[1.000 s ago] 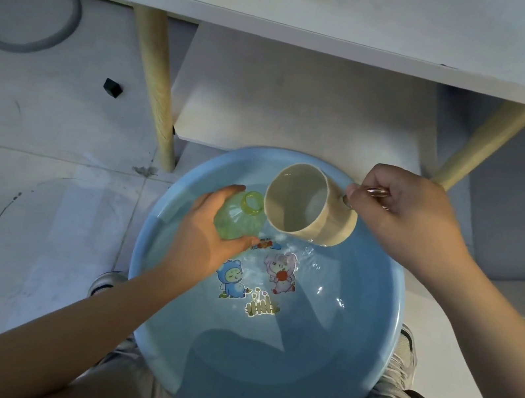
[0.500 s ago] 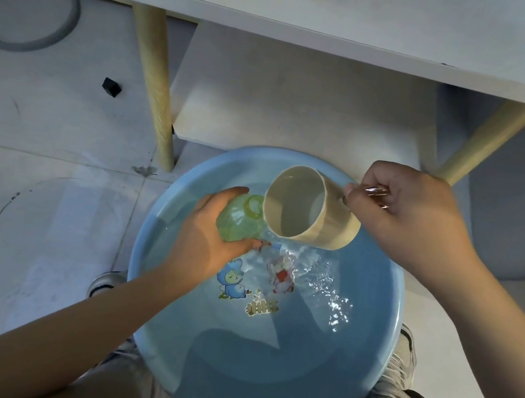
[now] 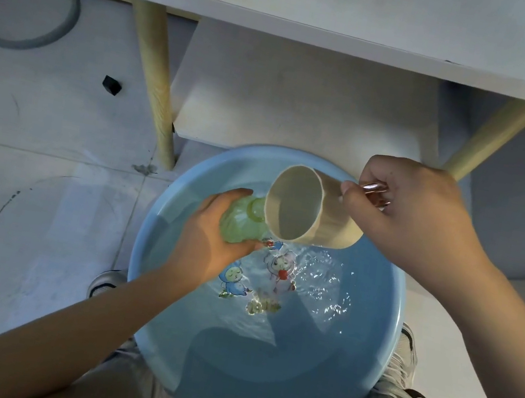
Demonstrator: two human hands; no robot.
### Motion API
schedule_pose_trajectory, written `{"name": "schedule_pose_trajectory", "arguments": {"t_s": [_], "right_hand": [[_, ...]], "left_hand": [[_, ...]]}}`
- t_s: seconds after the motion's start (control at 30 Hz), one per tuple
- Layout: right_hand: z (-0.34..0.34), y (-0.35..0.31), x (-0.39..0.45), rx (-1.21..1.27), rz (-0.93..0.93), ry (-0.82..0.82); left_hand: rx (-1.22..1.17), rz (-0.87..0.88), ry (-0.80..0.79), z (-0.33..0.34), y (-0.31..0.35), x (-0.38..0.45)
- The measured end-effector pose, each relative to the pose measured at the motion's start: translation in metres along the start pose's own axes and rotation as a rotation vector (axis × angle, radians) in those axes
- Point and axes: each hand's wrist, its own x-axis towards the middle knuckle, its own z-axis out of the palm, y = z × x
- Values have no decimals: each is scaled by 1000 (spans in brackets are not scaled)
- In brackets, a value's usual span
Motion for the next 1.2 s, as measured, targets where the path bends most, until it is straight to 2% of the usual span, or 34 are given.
{"name": "schedule_pose_trajectory", "arguments": {"t_s": [0.37,1.2], "right_hand": [[-2,-3,0,-23,0,-6],[3,-3,0,-125,-195,128]], "left_hand": [[-11,23,-22,0,-1,-1],[122,48,-9,0,1,-1]]}}
